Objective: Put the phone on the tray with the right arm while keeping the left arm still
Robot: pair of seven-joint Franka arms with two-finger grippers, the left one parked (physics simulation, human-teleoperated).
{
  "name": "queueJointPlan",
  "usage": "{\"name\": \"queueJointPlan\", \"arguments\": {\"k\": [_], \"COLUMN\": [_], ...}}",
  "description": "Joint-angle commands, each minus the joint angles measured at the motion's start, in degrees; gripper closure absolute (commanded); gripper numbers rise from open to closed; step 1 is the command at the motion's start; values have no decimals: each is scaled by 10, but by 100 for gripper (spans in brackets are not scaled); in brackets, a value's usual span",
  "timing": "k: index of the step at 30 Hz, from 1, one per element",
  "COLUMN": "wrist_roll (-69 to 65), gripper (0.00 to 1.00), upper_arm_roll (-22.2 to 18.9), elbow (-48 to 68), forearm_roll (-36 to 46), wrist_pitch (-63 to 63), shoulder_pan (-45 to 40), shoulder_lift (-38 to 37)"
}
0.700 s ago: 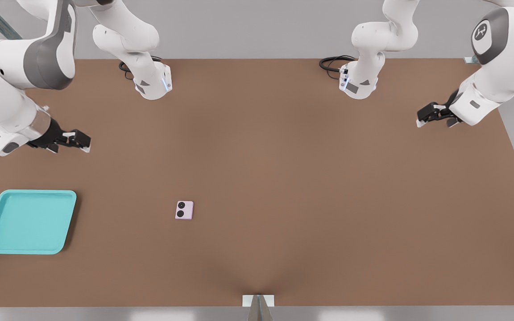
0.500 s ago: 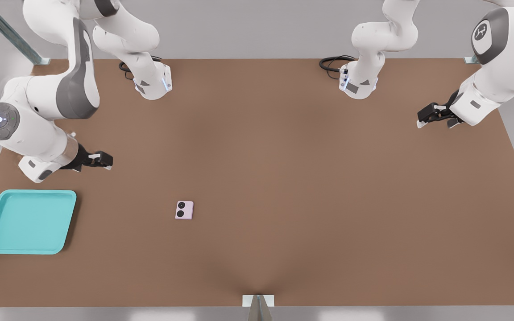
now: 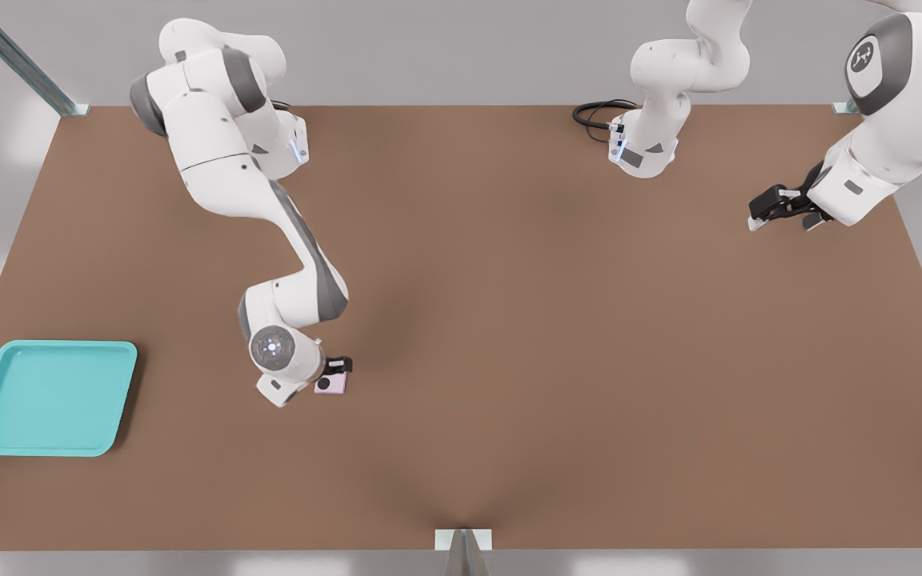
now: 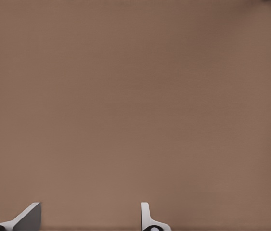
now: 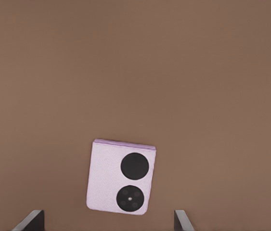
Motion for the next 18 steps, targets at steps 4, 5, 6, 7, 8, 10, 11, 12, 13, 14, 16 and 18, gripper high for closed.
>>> {"name": "queueJointPlan", "arguments": {"k": [4,5,6,7,8,10,11,12,13,14,16,18], "wrist_roll": [158,158,157,157,157,157,157,157,157,157,155,153], "gripper": [0,0,0,0,0,0,0,0,0,0,0,0], "upper_arm_roll": [0,0,0,0,0,4,7,8,8,8,8,8], "elbow": [-33,-33,-33,-33,-33,-33,-33,-33,-33,-34,-38,-37], "forearm_roll": [3,3,3,3,3,3,3,3,2,3,3,3], "wrist_pitch": [113,121,122,125,135,145,146,148,151,152,152,153], "shoulder_pan": [-12,-14,-15,-15,-14,-14,-14,-13,-12,-13,-14,-15], "shoulder_lift": [9,13,17,23,30,41,43,47,49,50,53,56]}}
